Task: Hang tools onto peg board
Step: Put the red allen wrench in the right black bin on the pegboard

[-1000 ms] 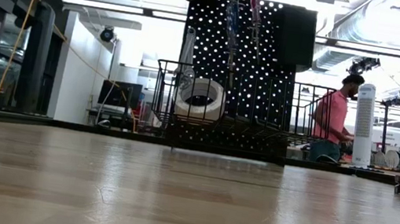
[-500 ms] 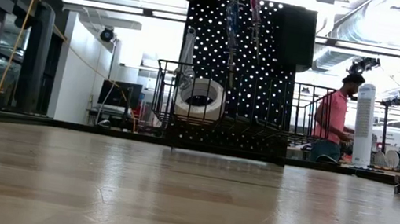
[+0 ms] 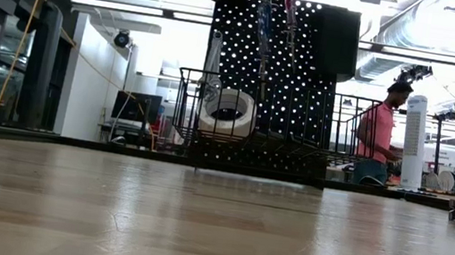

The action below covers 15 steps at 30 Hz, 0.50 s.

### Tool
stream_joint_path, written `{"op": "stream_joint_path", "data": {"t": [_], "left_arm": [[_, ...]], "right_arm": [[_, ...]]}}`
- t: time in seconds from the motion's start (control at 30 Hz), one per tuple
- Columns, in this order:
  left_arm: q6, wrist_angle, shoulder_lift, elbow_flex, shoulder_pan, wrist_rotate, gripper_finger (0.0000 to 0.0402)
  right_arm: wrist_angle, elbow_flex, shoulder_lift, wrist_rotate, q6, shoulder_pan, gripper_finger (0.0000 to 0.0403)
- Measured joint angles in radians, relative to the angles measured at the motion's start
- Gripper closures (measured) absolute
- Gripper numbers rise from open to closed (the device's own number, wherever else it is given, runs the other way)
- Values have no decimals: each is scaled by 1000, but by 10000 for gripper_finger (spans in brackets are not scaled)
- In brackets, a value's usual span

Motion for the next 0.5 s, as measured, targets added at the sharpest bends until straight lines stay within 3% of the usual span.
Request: {"op": "stream_joint_path", "data": {"t": [0.2,0.5], "left_arm": [[-44,36,75,84,13,161,401],[-62,41,133,115,13,187,401]], "right_arm": [[132,6,96,-47,38,20,403],[170,52,142,-65,29,41,403]]}}
